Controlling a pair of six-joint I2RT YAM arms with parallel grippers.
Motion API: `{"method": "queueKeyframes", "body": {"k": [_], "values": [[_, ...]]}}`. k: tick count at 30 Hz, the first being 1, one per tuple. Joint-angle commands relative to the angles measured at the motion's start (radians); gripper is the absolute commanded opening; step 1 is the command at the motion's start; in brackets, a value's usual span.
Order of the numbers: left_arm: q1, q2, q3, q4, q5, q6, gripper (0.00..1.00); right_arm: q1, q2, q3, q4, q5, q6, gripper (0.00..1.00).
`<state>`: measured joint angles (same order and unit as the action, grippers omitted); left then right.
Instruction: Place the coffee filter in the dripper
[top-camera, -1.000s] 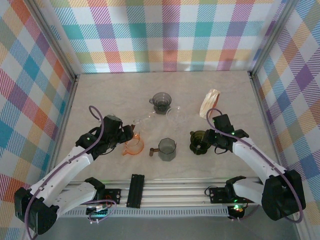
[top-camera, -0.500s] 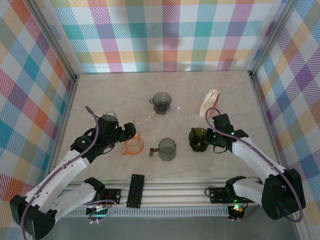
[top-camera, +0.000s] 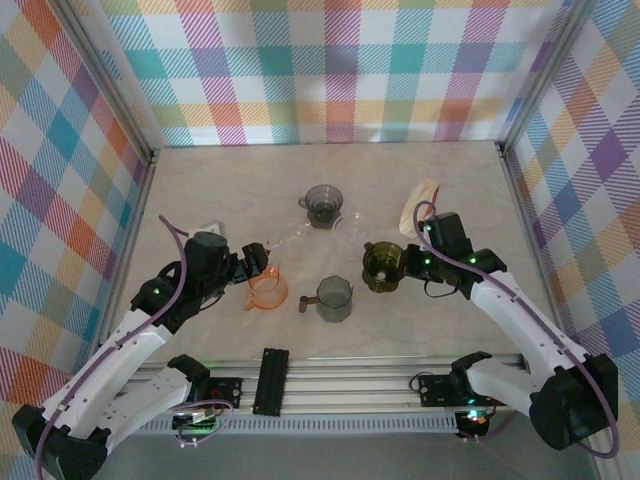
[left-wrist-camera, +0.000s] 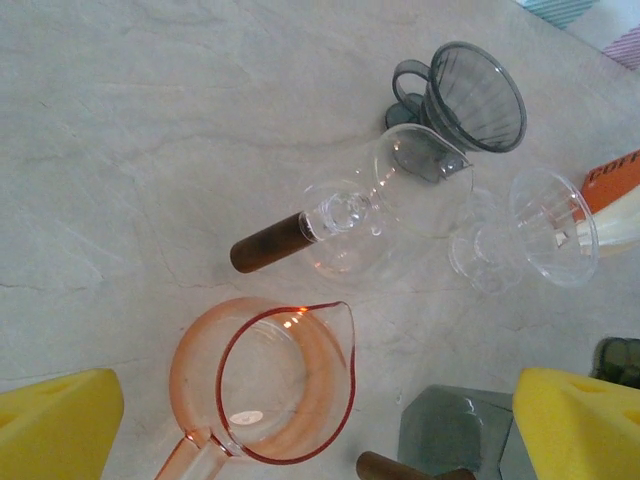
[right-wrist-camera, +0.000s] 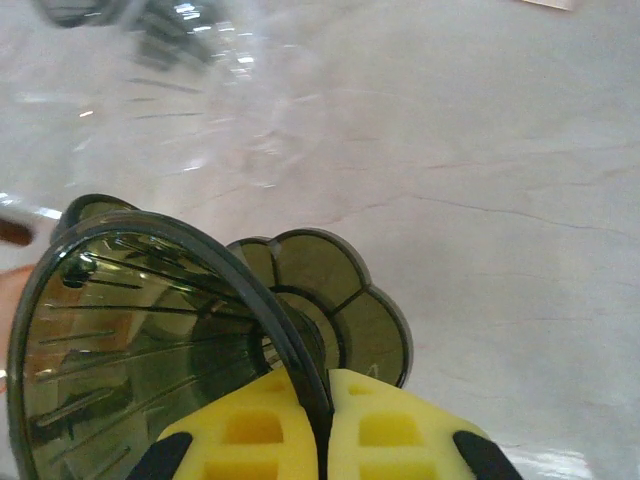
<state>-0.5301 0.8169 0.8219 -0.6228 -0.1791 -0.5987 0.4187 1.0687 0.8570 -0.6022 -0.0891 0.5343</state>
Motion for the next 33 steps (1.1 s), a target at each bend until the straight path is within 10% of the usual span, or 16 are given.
{"method": "queueKeyframes", "body": {"k": [1, 14, 33], "values": [[-0.01, -0.029, 0.03, -0.005, -0.037, 0.018, 1.0, 0.078, -0.007, 0.091, -0.045, -0.063, -0.01, 0.0], [-0.01, -0.066, 0.024, -0.027, -0.052, 0.009, 1.0, 0.302, 0.192, 0.273, -0.086, -0.042, 0.008, 0.0], [-0.01, -0.078, 0.008, -0.022, -0.07, 0.014, 1.0, 0.331, 0.243, 0.214, -0.055, -0.005, 0.026, 0.0]]}}
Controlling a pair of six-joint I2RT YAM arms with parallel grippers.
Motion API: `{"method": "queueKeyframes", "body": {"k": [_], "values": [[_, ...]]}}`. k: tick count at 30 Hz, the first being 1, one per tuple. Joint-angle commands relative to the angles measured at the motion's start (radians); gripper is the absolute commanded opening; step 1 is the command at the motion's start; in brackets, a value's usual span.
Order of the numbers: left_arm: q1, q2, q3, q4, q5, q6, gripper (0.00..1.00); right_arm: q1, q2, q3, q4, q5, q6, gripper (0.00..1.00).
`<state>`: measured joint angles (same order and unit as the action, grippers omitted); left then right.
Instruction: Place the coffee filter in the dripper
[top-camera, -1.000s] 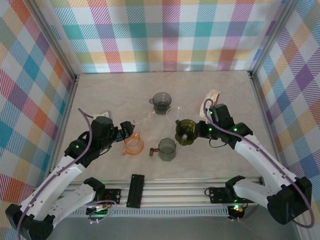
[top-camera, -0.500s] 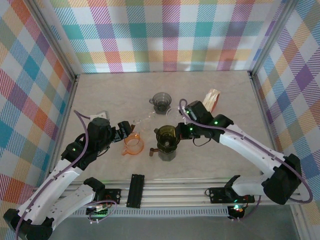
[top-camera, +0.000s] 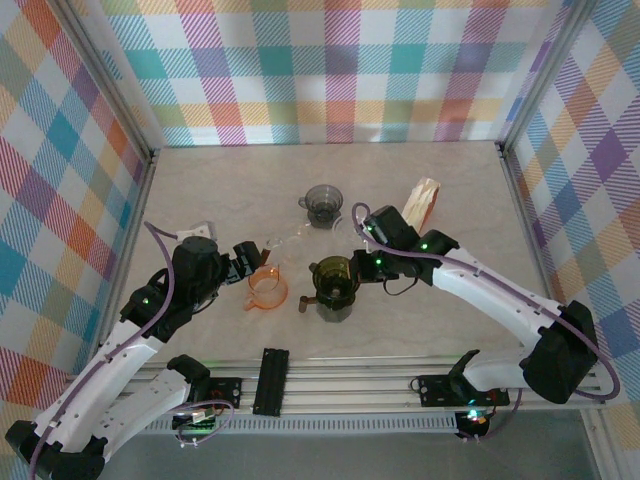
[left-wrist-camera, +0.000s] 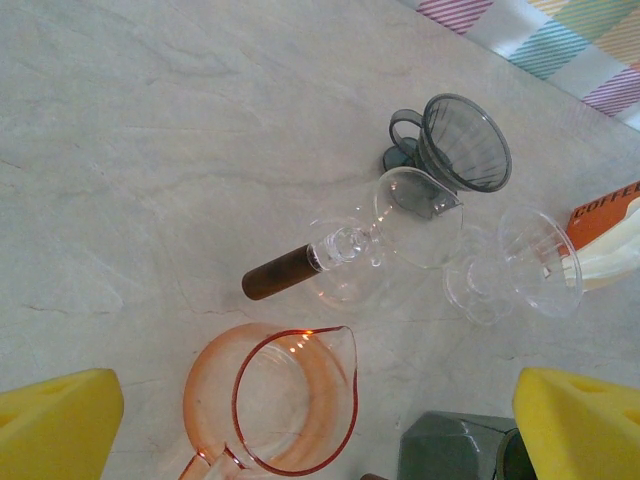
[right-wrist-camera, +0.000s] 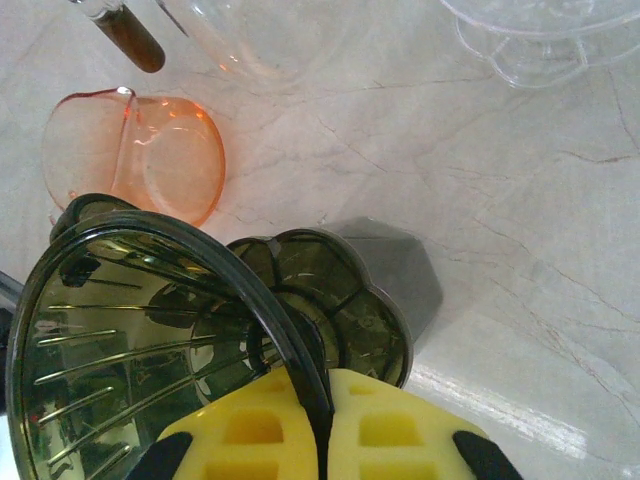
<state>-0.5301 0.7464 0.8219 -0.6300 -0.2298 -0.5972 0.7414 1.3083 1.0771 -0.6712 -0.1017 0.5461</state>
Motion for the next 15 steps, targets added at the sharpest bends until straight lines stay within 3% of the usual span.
{"method": "queueKeyframes", "body": {"k": [1, 7, 15], "values": [[-0.01, -0.008, 0.008, -0.014, -0.018, 0.014, 1.0, 0.008, 0.005, -0.006, 0.013, 0.007, 0.014, 0.0], [-0.01, -0.005, 0.008, -0.015, -0.011, 0.011, 1.0, 0.012, 0.007, -0.017, 0.028, 0.004, 0.019, 0.13], [-0.01, 0.01, 0.002, -0.01, 0.008, 0.0, 1.0, 0.027, 0.036, 0.001, 0.041, -0.007, 0.023, 0.21]]}}
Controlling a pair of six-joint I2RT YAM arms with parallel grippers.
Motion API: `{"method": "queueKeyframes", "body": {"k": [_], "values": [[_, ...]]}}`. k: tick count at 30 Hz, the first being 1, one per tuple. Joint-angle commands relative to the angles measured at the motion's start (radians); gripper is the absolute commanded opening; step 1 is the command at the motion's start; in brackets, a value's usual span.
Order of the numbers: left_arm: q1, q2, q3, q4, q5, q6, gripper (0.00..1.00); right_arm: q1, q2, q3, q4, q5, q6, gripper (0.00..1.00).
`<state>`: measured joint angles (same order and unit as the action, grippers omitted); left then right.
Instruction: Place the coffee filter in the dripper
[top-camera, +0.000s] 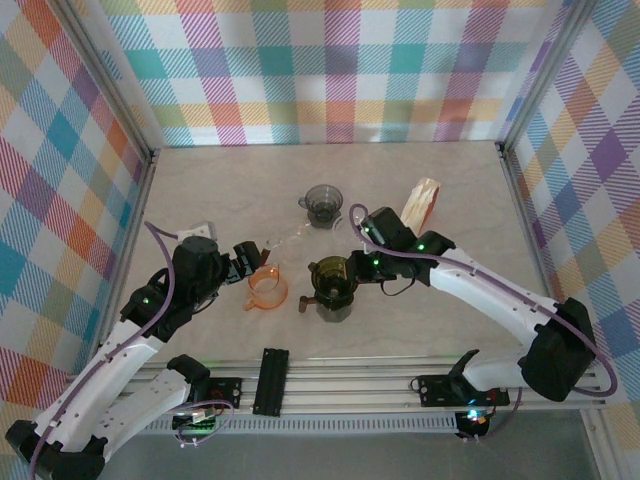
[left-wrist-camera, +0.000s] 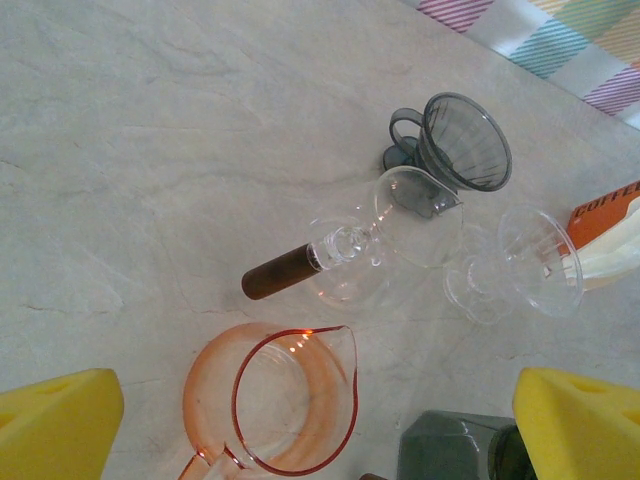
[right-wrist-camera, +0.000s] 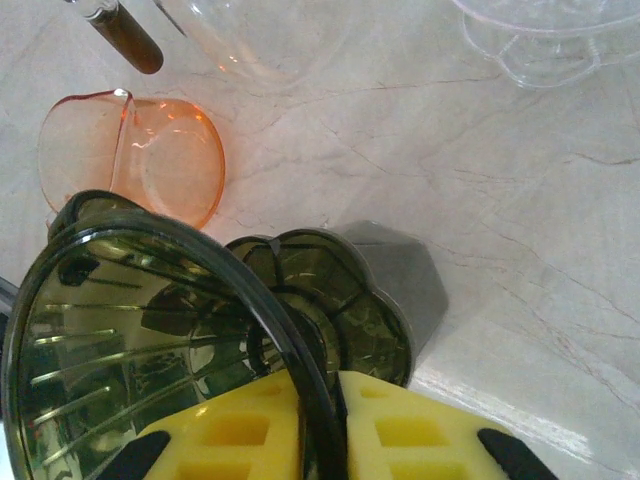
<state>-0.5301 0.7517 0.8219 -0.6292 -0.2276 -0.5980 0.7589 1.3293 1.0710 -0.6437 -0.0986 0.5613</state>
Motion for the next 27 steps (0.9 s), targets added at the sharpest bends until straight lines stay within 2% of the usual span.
{"method": "queueKeyframes", "body": {"k": [1, 5, 10, 15, 17, 20, 24, 27], "values": [[-0.01, 0.005, -0.001, -0.009, 0.007, 0.0, 1.0, 0.013, 0.017, 0.007, 0.016, -0.01, 0.01, 0.23], [-0.01, 0.005, -0.004, -0.003, 0.021, -0.008, 1.0, 0.018, 0.018, 0.01, 0.012, 0.003, 0.015, 0.39], [-0.01, -0.012, -0.029, 0.03, 0.039, -0.027, 1.0, 0.017, -0.029, 0.009, 0.006, 0.08, 0.021, 0.66], [-0.01, -0.043, -0.058, 0.05, 0.03, -0.055, 1.0, 0.009, -0.056, 0.065, -0.036, 0.221, -0.003, 0.8], [-0.01, -0.048, -0.068, 0.052, 0.03, -0.062, 1.0, -0.026, -0.065, 0.086, -0.034, 0.264, -0.021, 0.82], [-0.01, -0.041, -0.081, 0.054, 0.033, -0.066, 1.0, -0.148, -0.054, 0.09, 0.007, 0.281, -0.038, 0.82], [-0.01, -0.025, -0.094, 0.06, 0.042, -0.078, 1.0, -0.338, 0.023, 0.1, 0.081, 0.258, -0.021, 0.76], [-0.01, -0.018, -0.096, 0.06, 0.044, -0.079, 1.0, -0.411, 0.114, 0.152, 0.113, 0.281, -0.03, 0.72]]}}
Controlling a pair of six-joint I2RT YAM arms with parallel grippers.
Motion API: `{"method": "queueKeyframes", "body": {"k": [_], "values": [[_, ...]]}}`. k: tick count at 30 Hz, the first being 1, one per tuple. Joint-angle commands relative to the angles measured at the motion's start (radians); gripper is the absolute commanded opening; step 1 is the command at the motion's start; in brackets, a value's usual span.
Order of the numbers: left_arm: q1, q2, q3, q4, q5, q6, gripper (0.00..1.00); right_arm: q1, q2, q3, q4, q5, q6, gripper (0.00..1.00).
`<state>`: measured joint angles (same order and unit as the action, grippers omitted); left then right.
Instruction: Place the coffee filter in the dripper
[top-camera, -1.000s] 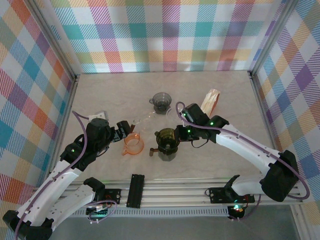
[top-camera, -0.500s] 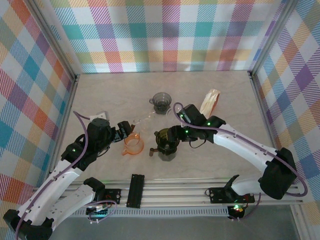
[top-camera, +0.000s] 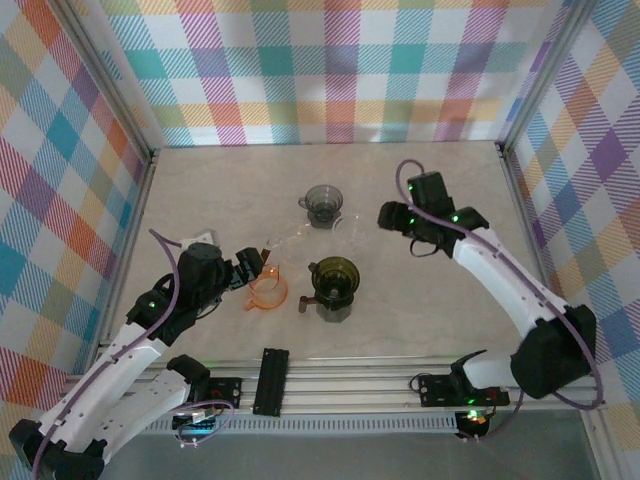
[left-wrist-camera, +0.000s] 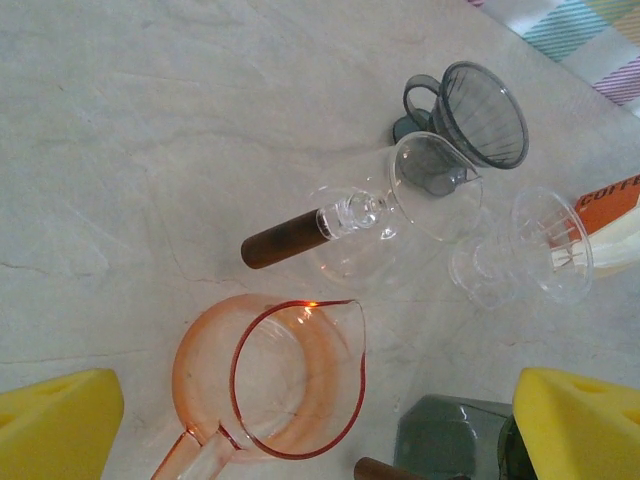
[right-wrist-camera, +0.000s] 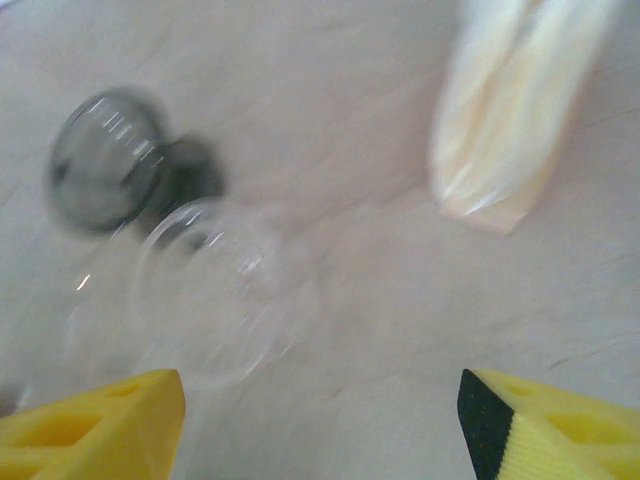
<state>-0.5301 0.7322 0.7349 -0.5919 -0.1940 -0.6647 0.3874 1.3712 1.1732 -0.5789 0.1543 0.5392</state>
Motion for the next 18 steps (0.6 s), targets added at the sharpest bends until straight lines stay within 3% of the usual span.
{"method": "queueKeyframes", "body": {"k": [1, 3, 5, 7, 18], "values": [[-0.009, 0.001, -0.011, 0.023, 0.009, -0.012, 1.0, -0.054, 0.107, 0.077, 0.041, 0.039, -0.012, 0.72], [-0.01, -0.002, -0.016, 0.023, 0.01, -0.014, 1.0, -0.081, 0.194, 0.152, 0.0, 0.107, -0.011, 0.74], [-0.01, -0.005, -0.025, 0.027, 0.011, -0.014, 1.0, -0.108, 0.262, 0.206, -0.024, 0.141, -0.002, 0.82], [-0.01, -0.005, -0.032, 0.03, 0.011, -0.013, 1.0, -0.133, 0.317, 0.231, -0.016, 0.123, 0.011, 1.0], [-0.008, 0.016, -0.032, 0.046, 0.006, 0.008, 1.0, -0.197, 0.528, 0.367, -0.013, 0.119, 0.038, 0.99]]}}
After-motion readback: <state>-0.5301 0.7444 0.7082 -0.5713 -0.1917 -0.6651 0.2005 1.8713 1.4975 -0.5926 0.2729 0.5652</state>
